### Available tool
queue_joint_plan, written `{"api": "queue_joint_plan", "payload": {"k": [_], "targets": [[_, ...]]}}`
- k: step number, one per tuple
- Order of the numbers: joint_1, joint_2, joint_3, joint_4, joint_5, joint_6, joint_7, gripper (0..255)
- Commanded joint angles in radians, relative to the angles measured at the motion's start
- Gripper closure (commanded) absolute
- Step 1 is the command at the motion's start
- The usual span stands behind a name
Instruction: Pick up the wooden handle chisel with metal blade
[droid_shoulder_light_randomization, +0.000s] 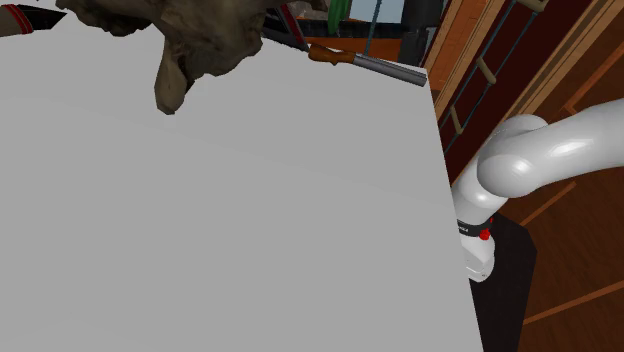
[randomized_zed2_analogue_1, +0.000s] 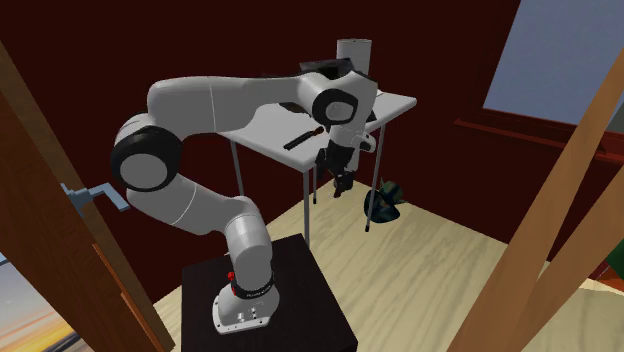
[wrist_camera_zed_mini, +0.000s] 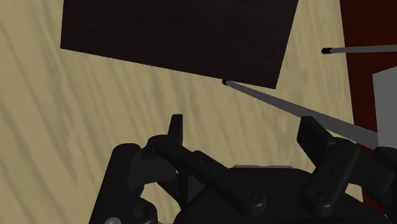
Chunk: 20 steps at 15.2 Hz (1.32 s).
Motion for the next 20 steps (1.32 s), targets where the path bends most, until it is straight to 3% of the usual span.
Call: {"api": "queue_joint_plan", "payload": {"k": [1,8,15,20], "targets": [[0.0,0.0,0.0,0.0,0.0,0.0,0.0,0],[0.082,0.094,0.135,0.202,0.041,-0.09,0.092,0],[0.23,0.241,0.213,0.442,0.029,-0.179,0.223,0],[0.262,0.353,0.305,0.62,0.02,-0.247,0.29,0]]}}
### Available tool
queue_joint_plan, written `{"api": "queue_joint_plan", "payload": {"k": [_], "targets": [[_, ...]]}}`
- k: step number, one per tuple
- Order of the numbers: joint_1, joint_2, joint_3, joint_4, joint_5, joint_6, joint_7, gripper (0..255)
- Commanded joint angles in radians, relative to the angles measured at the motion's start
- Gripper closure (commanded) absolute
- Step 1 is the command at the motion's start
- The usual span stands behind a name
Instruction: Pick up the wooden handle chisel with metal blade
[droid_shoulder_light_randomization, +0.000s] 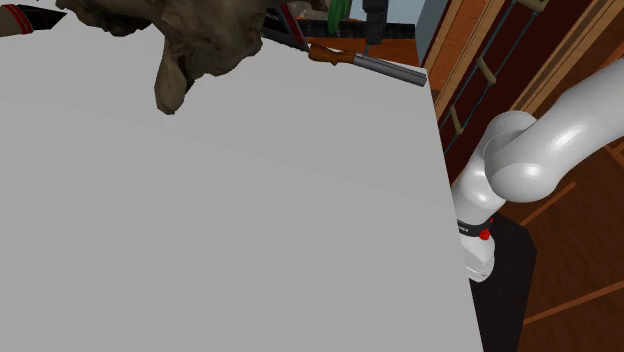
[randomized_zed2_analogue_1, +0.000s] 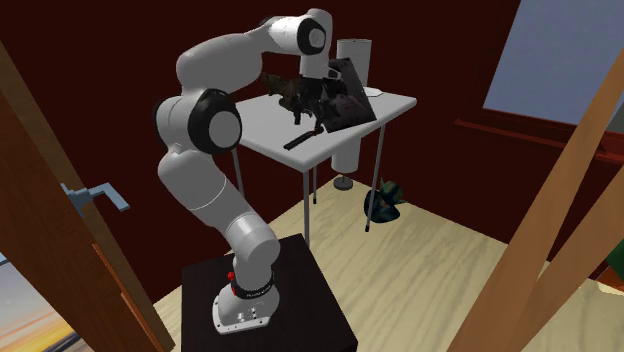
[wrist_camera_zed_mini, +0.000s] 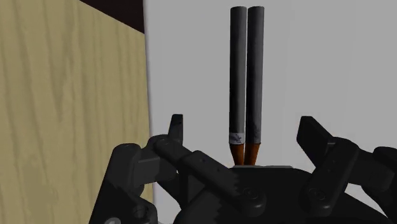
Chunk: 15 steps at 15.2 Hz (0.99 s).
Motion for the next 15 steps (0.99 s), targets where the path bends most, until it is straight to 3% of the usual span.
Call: {"api": "queue_joint_plan", "payload": {"k": [1,9,10,15], "targets": [[0.007,0.015,0.016,0.005,0.003,0.009,0.011,0],[0.011,-0.019,0.018,-0.115,0.01,0.097,0.002,0],[0.011,-0.018,0.018,-0.112,0.01,0.094,0.003,255],[0.011,-0.018,0.017,-0.112,0.009,0.094,0.002,255]]}}
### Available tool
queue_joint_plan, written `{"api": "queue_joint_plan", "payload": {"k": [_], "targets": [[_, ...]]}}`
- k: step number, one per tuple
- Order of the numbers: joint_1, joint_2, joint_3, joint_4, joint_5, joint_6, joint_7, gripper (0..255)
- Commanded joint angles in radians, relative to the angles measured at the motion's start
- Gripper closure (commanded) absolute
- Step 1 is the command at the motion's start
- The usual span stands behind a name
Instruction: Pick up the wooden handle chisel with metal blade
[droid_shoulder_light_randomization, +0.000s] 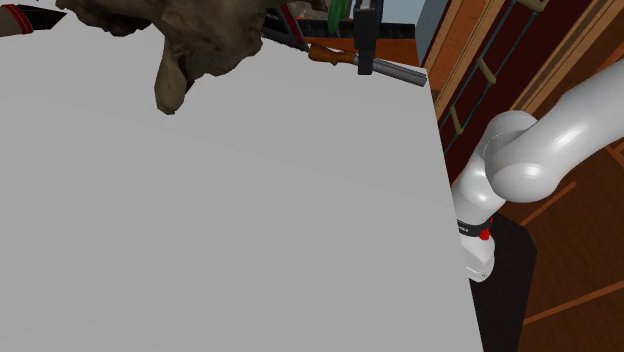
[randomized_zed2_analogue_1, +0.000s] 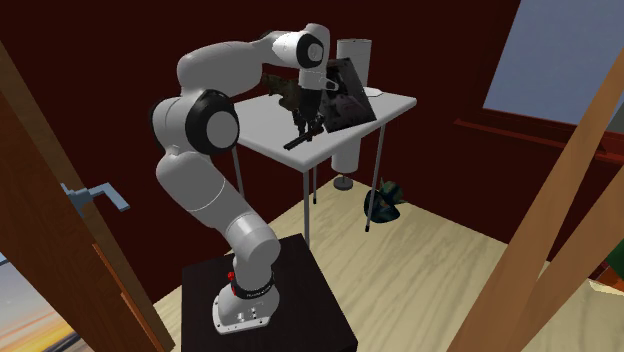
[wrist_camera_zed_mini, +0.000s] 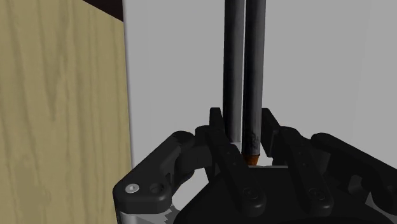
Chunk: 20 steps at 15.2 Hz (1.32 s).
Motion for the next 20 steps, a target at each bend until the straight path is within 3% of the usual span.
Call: {"api": "queue_joint_plan", "payload": {"k": [1,4,20], "targets": [[0.0,0.0,0.0,0.0,0.0,0.0,0.0,255],[0.0,0.0,0.0,-0.004,0.0,0.003,0.0,255],[-0.009,0.093,0.002,0.294,-0.017,-0.204,0.025,255]]}}
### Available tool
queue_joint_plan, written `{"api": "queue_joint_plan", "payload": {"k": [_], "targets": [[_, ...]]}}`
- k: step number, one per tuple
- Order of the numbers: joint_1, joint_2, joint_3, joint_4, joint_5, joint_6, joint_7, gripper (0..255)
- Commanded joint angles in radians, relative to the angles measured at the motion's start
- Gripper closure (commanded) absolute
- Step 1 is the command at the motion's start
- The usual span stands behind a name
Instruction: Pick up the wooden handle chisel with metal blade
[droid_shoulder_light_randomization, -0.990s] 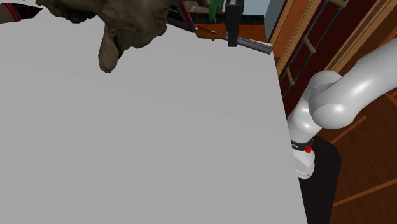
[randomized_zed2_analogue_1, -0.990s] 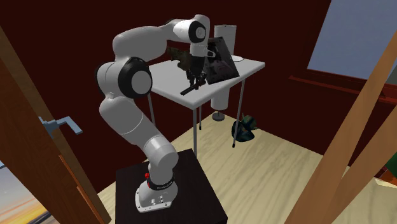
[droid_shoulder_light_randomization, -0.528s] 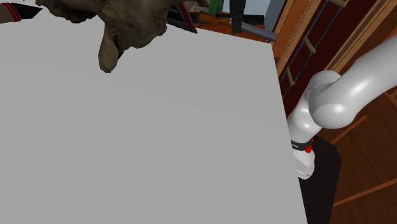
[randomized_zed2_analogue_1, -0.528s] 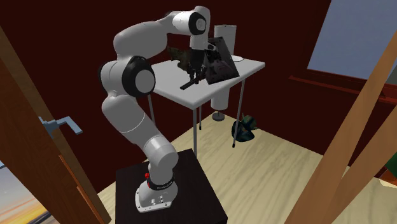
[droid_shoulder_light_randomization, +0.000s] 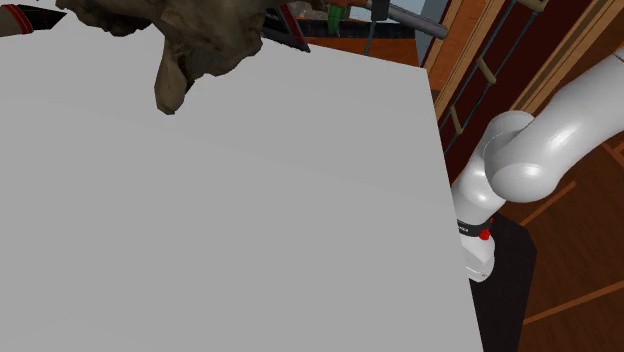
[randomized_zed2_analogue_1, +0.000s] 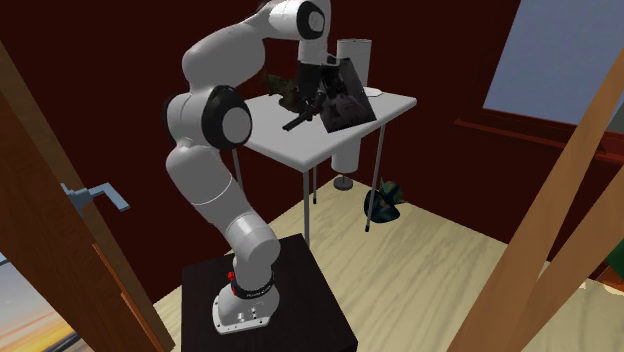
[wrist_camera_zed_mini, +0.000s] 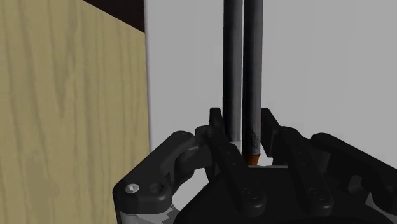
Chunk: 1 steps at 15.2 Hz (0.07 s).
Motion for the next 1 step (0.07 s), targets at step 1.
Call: {"api": "queue_joint_plan", "payload": {"k": [1], "targets": [[0.0,0.004,0.0,0.014,0.0,-0.01,0.002,255]]}}
